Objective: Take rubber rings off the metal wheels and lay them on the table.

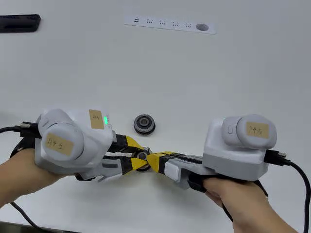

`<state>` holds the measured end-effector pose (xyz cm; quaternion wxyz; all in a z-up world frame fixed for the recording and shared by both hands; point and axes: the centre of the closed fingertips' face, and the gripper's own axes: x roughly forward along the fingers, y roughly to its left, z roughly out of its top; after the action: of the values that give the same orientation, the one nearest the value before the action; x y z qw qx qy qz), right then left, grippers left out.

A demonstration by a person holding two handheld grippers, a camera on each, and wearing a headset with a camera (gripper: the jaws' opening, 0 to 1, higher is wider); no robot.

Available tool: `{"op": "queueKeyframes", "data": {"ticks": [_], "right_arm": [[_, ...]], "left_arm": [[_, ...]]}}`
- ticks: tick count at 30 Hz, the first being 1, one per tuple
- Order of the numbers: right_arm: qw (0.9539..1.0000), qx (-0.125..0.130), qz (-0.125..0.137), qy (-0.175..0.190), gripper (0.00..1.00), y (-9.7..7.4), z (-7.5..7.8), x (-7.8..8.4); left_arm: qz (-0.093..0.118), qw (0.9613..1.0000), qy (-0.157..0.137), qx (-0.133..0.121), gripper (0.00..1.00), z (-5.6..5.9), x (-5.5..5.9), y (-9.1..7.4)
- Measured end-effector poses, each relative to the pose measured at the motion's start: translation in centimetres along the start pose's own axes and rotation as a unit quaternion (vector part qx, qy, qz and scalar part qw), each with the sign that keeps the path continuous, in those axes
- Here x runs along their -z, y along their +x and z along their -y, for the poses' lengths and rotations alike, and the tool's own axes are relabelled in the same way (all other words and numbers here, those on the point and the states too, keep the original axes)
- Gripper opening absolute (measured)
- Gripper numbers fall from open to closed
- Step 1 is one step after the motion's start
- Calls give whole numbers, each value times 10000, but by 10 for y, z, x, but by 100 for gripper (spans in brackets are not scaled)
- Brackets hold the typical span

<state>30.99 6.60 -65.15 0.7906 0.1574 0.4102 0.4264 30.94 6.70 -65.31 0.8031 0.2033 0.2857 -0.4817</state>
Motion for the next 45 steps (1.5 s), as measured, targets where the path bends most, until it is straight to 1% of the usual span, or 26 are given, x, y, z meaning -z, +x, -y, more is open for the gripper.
{"op": "queueKeyframes", "data": {"ticks": [5,7,11,13,17,20,22,25,28,29,31,33,35,37,40,43,45], "right_arm": [[10000,-51,-27,-29,1,2,-6,-2],[10000,-23,-39,-38,1,2,-5,-2],[10000,16,-35,54,1,1,-3,-1],[9998,32,-4,177,1,0,-2,-1],[9995,2,2,303,2,-1,-3,-1],[9993,24,16,375,2,-1,-2,0],[9987,8,45,501,2,-2,-1,-1],[9986,14,59,523,2,-2,-1,0],[9983,6,70,577,2,-2,-1,0],[9983,4,74,582,2,-2,-2,0],[9980,-17,84,623,2,-2,-2,0],[9979,-52,92,633,2,-1,-4,-1],[9977,-100,105,658,2,0,-7,-1],[9977,-140,100,657,2,1,-10,-2],[9969,-255,148,736,2,2,-15,-5],[9950,-351,338,877,2,-2,-17,-15],[9924,-346,510,1068,2,-8,-14,-23]], "left_arm": [[-3,10000,4,-16,13,0,0,0],[8,10000,-5,-23,13,0,0,0],[-5,10000,30,-26,13,0,0,0],[-3,10000,23,-31,13,0,-1,0],[31,10000,-8,-35,13,-1,-1,0],[16,10000,-23,-49,13,0,-1,0],[0,10000,-20,-62,13,0,-1,0],[-17,9999,-141,-65,13,0,-1,0],[-87,9999,-46,-68,13,0,-1,-2],[-117,9999,21,-67,13,1,-1,-3],[-102,9999,16,-67,13,2,-3,-7],[-19,9999,12,-116,15,2,-6,-13],[8,9997,-67,-216,17,-1,-6,-18],[-1,9995,-66,-308,17,-5,-3,-23],[43,9991,-177,-392,18,-9,-1,-30],[125,9982,-273,-523,18,-14,-3,-36],[182,9978,-323,-549,18,-16,-5,-37]]}}
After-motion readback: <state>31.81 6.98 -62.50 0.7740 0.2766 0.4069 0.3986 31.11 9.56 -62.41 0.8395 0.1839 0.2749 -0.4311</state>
